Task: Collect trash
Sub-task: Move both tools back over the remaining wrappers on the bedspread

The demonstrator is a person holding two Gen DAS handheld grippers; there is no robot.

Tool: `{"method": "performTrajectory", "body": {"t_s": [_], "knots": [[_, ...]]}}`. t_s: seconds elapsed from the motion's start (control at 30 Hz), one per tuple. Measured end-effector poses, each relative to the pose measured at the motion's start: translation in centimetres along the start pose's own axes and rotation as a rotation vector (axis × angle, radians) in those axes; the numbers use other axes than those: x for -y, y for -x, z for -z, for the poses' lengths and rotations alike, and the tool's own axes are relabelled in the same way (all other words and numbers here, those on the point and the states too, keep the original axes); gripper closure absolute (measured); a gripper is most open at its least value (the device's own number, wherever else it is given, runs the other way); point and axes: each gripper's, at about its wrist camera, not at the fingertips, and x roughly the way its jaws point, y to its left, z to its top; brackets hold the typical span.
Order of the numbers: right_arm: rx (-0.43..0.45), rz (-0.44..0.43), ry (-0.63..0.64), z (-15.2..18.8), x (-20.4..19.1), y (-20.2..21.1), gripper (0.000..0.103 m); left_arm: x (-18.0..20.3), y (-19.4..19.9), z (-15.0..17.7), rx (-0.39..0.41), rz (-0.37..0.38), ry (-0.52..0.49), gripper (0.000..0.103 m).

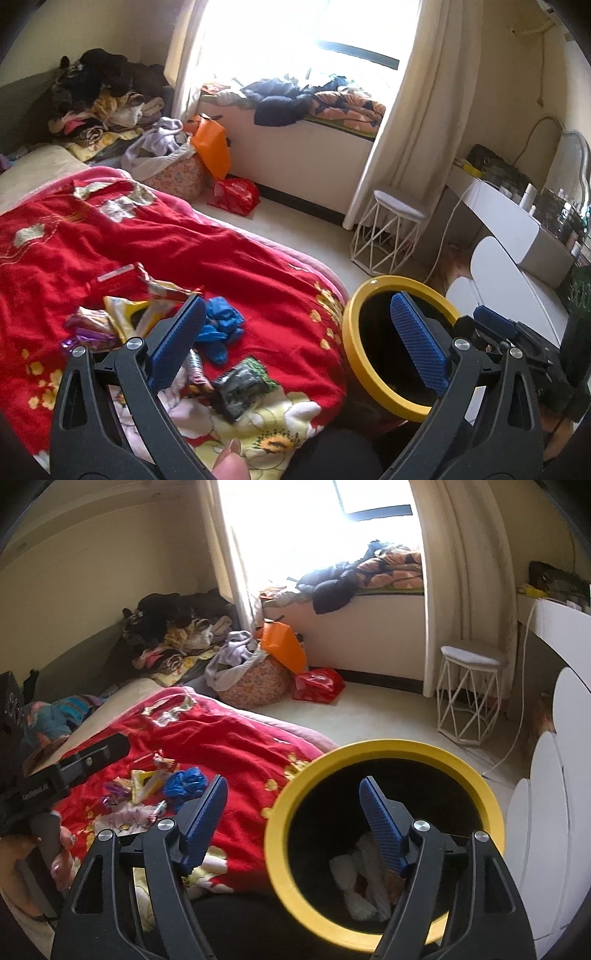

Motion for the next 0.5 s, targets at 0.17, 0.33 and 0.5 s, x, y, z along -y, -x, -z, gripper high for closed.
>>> {"method": "performTrajectory", "body": {"t_s": [0.17,0.33,0.5], "knots": [[0.0,-0.036,0.029,-0.2,-1.9,-0.3,0.03,-1.3,0.9,-0.4,0.022,-0.022,0.015,0.011],[-0.01,-0.068,0.062,-0.4,-3.9,-0.7,0.029,-2.4,1.5,-0.7,0.037,-0.041,0.027,0.011],[-0.024,-0.097,0.099,-0.4,-5.9,-1.4,0.029,-3.7,2.1,-0.8,0.048,-0.061,0.045,0.011]]}}
